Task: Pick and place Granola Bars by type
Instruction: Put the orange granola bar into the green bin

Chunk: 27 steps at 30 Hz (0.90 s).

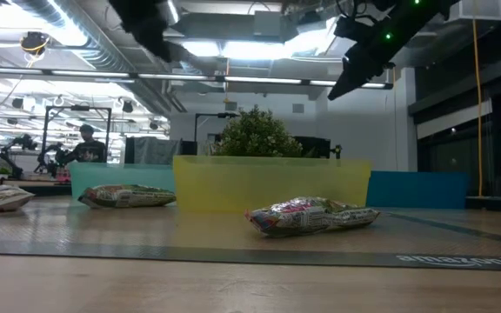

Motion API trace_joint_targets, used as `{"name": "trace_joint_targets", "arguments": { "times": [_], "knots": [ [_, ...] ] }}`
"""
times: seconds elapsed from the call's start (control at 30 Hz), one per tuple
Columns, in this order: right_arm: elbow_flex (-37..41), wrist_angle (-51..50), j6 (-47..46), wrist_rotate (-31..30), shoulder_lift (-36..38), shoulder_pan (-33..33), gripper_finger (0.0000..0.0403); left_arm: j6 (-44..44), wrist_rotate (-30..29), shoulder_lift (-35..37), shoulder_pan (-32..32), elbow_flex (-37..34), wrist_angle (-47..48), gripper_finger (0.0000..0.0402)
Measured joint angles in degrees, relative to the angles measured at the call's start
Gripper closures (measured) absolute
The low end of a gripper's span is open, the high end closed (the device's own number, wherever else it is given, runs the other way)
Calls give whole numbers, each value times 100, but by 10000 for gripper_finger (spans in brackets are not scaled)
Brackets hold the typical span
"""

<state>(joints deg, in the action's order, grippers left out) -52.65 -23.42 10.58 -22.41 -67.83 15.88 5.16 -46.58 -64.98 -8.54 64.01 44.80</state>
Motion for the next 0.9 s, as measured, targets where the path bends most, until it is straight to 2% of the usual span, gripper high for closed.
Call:
{"name": "trace_joint_targets", "arguments": {
  "times": [0.17, 0.4, 0.63, 0.9],
  "knots": [
    [12, -6, -4, 6, 0, 0, 174, 306, 496, -106, -835, 0, 47, 393],
    [12, 0, -4, 316, 0, 0, 174, 730, 1432, -501, -2075, 0, -14, 389],
    [12, -4, 9, 421, 0, 0, 174, 1006, 2377, -1353, -3182, -4, -142, 391],
    [12, -33, 12, 461, 0, 1, 174, 1155, 2805, -2493, -3935, -4, -422, 393]
  ]
}}
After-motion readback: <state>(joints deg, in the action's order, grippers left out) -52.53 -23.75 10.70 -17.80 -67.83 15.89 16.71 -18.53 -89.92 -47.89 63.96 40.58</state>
